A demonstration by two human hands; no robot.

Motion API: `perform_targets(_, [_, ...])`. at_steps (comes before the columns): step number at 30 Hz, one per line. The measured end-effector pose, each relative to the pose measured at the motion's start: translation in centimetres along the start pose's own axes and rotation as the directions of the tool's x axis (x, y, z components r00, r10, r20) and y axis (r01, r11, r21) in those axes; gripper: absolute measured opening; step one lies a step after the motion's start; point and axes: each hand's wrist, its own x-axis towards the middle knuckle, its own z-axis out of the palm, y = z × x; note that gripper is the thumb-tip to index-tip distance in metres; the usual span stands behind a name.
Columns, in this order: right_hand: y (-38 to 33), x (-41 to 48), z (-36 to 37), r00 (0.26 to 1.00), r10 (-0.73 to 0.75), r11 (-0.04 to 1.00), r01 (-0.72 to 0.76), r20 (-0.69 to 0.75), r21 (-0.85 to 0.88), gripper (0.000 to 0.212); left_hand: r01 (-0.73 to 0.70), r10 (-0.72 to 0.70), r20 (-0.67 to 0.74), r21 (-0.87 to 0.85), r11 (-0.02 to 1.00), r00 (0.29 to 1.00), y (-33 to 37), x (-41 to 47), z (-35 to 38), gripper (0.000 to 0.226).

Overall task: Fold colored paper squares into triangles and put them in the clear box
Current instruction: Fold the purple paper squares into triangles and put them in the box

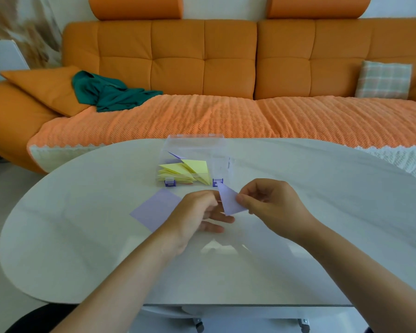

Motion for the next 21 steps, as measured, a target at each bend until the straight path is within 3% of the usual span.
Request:
perform_targets(3, [-0.2, -0.1, 0.0, 1.000, 0.021, 0.999, -0.020, -0.009, 0.034, 0.012, -0.091, 0.100, -0.130, 0.075, 0.993, 0.986, -0.5, 0.1, 0.2, 0.014])
perform_targets(7, [-0.3, -0.1, 0.1, 0.998, 0.062, 0.990, -0.059, -0.014, 0.124, 0.009, -0.125, 0.134, -0.184, 0.059, 0.990, 0.974, -1.1, 0.2, 0.7, 0.011])
perform_targets(15, [-0.6, 0.1, -0.8, 0.989, 0.136, 0.984, -0.143, 0.065, 0.105, 0.017, -0.175, 0.200, -0.189, 0.139, 0.975, 0.961, -1.4, 0.4, 0.7, 0.007])
perform_targets(18, [-0.6, 0.2, -1.2, 0.984, 0.139, 0.987, -0.147, 0.108, 0.072, 0.018, -0.255, 0.277, -0.168, 0.141, 0.957, 0.946, -1.1, 0.5, 0.1, 0.026])
perform_targets(21, [-0.5, 0.2, -1.6, 0.977, 0.144, 0.984, -0.158, 0.156, 0.080, 0.017, -0.294, 0.314, -0.119, 0.156, 0.943, 0.942, -0.5, 0.5, -0.9, 0.023])
